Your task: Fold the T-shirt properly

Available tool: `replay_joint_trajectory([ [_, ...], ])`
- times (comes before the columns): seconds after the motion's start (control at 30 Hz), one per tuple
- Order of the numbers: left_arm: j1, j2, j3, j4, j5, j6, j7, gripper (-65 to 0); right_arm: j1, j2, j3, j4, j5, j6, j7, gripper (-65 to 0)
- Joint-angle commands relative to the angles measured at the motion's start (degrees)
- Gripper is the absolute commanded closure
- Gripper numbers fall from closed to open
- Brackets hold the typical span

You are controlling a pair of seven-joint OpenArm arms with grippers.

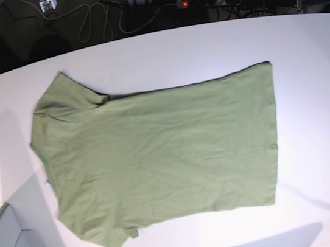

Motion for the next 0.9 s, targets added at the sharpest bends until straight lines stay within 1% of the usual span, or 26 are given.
replay_joint_trajectory([
  [0.0,2.3,-0.9,0.2,3.6,-1.2,-0.6,-1.1,0.0,-2.2,0.3,1.0,3.9,0.1,0.2,-0.5,-0.1],
  [0.07,4.6,-2.6,0.2,9.8,-2.5,-0.6,-1.1,0.0,-3.8,0.4,2.1,11.1,0.1,0.3,-4.0,-0.1],
  [0.13,6.9,-4.0,0.0,16.3,-3.2,-0.6,-1.1,0.0,-5.3,0.6,3.1,18.4,0.0,0.4,-6.2,-0.1],
  [0.17,8.0,-4.2,-0.5,18.8,-3.2,-0.6,-1.1,0.0,-5.8,0.6,3.7,21.3,0.0,1.0,-6.9,-0.1],
  [0.3,11.2,-2.3,-6.6,28.7,-3.1,-0.6,-1.1,0.0,-5.9,0.6,7.2,32.7,-0.1,5.9,-10.6,-0.1],
  [0.33,11.3,-1.7,-8.0,30.5,-3.1,-0.7,-1.1,0.0,-5.6,0.6,7.7,34.5,-0.1,7.4,-11.8,-0.1],
  [0.43,11.9,0.0,-12.2,35.3,-3.1,-0.8,-1.1,0.0,-3.0,0.5,9.1,36.2,-0.1,11.2,-12.9,-0.2],
  [0.47,11.9,0.9,-13.7,36.8,-3.1,-0.8,-1.1,-2.7,-1.5,0.7,9.3,36.1,-0.1,11.8,-13.3,-0.4],
  [0.57,11.3,3.0,-17.1,39.3,-3.1,-0.8,-1.1,-16.2,1.5,0.7,9.3,36.1,-0.1,11.9,-16.3,-0.9],
  [0.6,10.1,3.2,-17.8,39.8,-3.1,-0.8,-1.1,-19.9,2.5,0.7,9.3,36.1,-0.1,11.9,-16.9,-2.8],
  [0.63,8.7,3.3,-18.6,39.7,-3.1,-0.8,-1.1,-21.7,3.3,0.7,9.3,36.1,-0.1,11.9,-17.3,-6.0],
  [0.67,6.9,3.3,-19.1,39.4,-3.1,-0.8,-1.1,-22.1,3.9,0.7,9.1,36.1,-0.1,12.0,-17.4,-10.2],
  [0.7,5.1,3.2,-19.8,39.3,-3.1,-0.8,-1.1,-22.1,4.3,0.8,9.0,36.1,-0.1,12.1,-17.6,-15.1],
  [0.8,1.1,3.3,-21.0,39.1,-3.2,-0.8,-0.4,-22.5,5.3,2.4,8.8,36.1,0.0,12.3,-17.6,-31.6],
  [0.83,-0.3,3.3,-21.2,39.0,-3.2,-0.8,0.9,-22.5,5.7,2.7,8.7,36.1,0.0,13.5,-17.5,-36.6],
  [0.87,-2.2,3.3,-21.7,38.9,-3.2,-0.8,2.5,-22.6,6.3,2.7,8.8,36.1,0.0,15.4,-17.5,-40.5],
])
